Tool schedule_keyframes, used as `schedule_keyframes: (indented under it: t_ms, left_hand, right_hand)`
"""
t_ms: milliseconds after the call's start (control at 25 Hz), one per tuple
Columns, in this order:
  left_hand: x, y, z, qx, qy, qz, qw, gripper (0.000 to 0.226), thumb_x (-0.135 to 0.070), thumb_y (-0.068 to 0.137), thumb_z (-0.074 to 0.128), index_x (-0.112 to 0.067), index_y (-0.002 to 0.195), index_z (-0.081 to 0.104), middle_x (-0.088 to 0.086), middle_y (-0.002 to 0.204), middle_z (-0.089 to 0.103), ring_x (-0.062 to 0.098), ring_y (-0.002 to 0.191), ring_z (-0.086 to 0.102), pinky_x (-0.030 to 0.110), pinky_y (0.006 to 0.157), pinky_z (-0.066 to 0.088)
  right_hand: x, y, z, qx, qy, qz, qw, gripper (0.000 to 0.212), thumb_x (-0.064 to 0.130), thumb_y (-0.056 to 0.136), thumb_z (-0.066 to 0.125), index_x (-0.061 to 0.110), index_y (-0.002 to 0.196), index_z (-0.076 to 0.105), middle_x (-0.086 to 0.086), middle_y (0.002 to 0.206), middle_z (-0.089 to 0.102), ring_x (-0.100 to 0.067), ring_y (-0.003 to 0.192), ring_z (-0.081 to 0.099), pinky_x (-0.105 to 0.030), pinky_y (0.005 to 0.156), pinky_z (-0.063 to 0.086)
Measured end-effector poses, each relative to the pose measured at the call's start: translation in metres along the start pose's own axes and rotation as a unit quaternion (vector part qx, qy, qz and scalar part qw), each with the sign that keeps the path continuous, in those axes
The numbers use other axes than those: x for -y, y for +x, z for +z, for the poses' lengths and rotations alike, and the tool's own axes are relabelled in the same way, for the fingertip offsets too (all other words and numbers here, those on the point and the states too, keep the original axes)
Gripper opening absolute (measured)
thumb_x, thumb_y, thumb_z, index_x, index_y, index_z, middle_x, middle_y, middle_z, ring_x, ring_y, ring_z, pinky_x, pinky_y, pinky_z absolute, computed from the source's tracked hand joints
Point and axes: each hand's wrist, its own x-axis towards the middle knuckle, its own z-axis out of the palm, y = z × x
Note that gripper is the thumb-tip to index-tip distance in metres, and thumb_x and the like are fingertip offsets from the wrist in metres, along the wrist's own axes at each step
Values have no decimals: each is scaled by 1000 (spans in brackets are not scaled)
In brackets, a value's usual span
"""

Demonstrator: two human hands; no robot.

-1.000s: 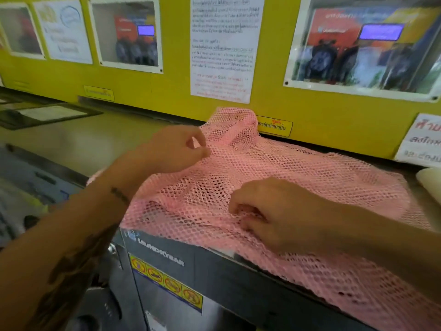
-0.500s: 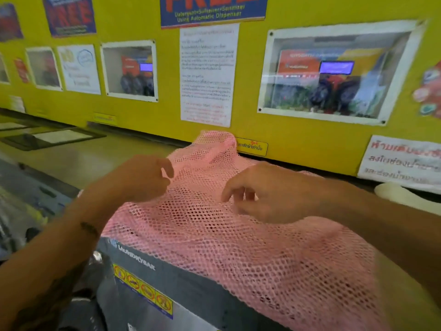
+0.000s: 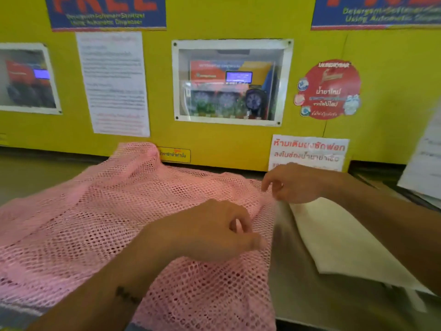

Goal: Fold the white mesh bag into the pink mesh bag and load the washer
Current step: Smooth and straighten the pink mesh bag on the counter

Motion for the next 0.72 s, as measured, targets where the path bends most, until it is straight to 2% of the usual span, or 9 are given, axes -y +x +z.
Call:
schedule_keyframes:
  t_ms: [80, 160, 280, 400, 480, 520, 600, 640, 720]
  left_hand:
    - [-5, 13, 14, 28, 59, -45, 997, 47, -74, 74, 55, -31, 90, 60, -10, 91, 63, 11, 83, 58, 35, 76, 51]
    - [-5, 23, 27, 6, 91, -60, 994, 39, -66, 76, 60, -28, 85, 58, -7, 88, 62, 12, 80, 57, 35, 74, 50]
    - [2, 32, 31, -42, 48, -40, 997, 21, -44, 83, 67, -25, 76, 60, -7, 81, 62, 9, 74, 56, 27, 65, 45]
    - [15, 32, 21, -38, -50, -27, 998, 22, -38, 86, 65, -22, 71, 60, -7, 70, 60, 8, 62, 53, 26, 60, 43]
    - [22, 31, 11, -31, -100, -26, 994, 21, -41, 86, 63, -23, 77, 66, -6, 72, 66, 8, 64, 57, 31, 63, 49]
    - [25, 33, 6, -54, -102, -31, 993, 19, -42, 86, 63, -26, 78, 68, -8, 74, 68, 8, 67, 59, 30, 64, 49]
    - [34, 49, 0, -153, -68, -55, 984, 10, -40, 85, 65, -30, 82, 66, -9, 83, 68, 8, 73, 62, 29, 65, 48]
    - [38, 58, -2, -188, -44, -78, 978, 12, -42, 84, 65, -32, 91, 64, -8, 91, 67, 10, 78, 62, 30, 68, 48]
    - [47, 76, 2, -178, 21, -123, 976, 37, -50, 83, 61, -31, 114, 56, -1, 109, 62, 18, 94, 60, 34, 80, 48]
  right_hand:
    - [-7, 1, 16, -29, 40, 9, 999, 28, 9, 85, 58, 24, 106, 68, 14, 92, 58, -13, 92, 59, -26, 77, 47]
    - [-7, 4, 29, -51, 72, 1, 996, 22, 13, 86, 60, 22, 102, 72, 11, 95, 61, -11, 91, 60, -26, 80, 48]
    - [0, 13, 34, -65, 100, -17, 993, 25, 18, 88, 60, 22, 111, 68, 9, 103, 62, -9, 91, 58, -24, 77, 46]
    - [9, 29, 28, -52, 128, -7, 990, 35, 14, 92, 52, 11, 127, 56, -6, 117, 65, -22, 100, 61, -35, 81, 52]
    - [14, 43, 25, -14, 225, -7, 974, 47, 8, 93, 52, 12, 140, 49, -5, 131, 60, -22, 110, 59, -36, 89, 52]
    - [16, 50, 24, 16, 284, -12, 959, 54, 4, 92, 53, 17, 143, 46, -1, 135, 57, -19, 115, 57, -35, 90, 52]
    - [17, 63, 22, 48, 350, -24, 935, 59, -2, 92, 51, 23, 145, 45, 3, 138, 55, -17, 119, 56, -33, 87, 52]
    - [17, 68, 21, 44, 367, -20, 929, 58, -4, 92, 48, 23, 144, 46, 2, 137, 56, -18, 119, 57, -33, 85, 52]
    - [17, 76, 21, 13, 390, 4, 921, 52, -7, 93, 44, 18, 138, 51, -2, 131, 60, -20, 114, 60, -35, 85, 52]
